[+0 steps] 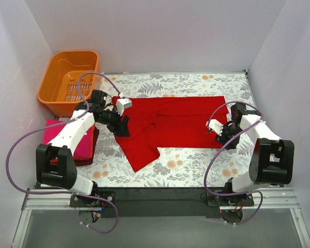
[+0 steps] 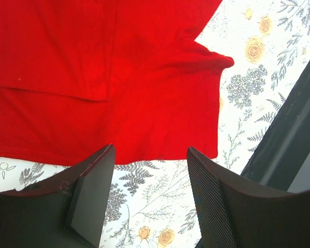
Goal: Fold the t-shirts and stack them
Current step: Fold the tshirt
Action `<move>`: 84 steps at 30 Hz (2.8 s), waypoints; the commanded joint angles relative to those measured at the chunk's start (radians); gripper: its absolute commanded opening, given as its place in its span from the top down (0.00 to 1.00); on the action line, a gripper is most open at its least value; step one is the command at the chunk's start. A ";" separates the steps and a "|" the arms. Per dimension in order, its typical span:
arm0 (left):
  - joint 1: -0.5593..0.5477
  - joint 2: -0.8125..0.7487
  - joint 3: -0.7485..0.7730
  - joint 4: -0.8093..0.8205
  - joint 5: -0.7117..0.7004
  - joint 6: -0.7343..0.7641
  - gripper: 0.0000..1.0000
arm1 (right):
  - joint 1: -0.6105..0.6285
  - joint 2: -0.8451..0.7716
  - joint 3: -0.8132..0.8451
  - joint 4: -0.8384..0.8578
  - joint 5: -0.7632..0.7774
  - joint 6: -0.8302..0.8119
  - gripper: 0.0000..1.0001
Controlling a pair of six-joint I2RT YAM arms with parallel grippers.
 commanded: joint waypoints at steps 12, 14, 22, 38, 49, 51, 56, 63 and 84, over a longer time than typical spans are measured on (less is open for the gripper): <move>-0.050 -0.107 -0.079 0.007 -0.062 0.115 0.43 | -0.004 0.057 -0.124 0.273 0.091 -0.080 0.55; -0.087 -0.129 -0.139 0.026 -0.091 0.161 0.43 | -0.004 0.066 -0.141 0.313 0.099 -0.080 0.61; -0.171 -0.210 -0.301 0.145 -0.219 0.273 0.47 | -0.004 0.062 -0.147 0.322 0.111 -0.072 0.99; -0.230 -0.063 -0.409 0.375 -0.344 0.316 0.55 | -0.004 0.056 -0.115 0.306 0.101 -0.015 0.99; -0.245 -0.087 -0.502 0.299 -0.367 0.372 0.86 | -0.004 0.023 -0.129 0.278 0.101 -0.018 0.99; -0.245 -0.107 -0.505 0.285 -0.373 0.362 0.98 | -0.004 0.004 -0.132 0.252 0.096 -0.021 0.99; -0.245 -0.182 -0.453 0.175 -0.323 0.333 1.00 | -0.013 -0.064 -0.136 0.186 0.075 -0.049 0.99; -0.247 -0.233 -0.349 0.052 -0.277 0.304 1.00 | -0.027 -0.118 -0.100 0.106 0.047 -0.066 0.99; -0.090 0.119 0.160 -0.037 -0.269 0.370 1.00 | -0.054 0.161 0.285 0.000 -0.007 -0.118 0.99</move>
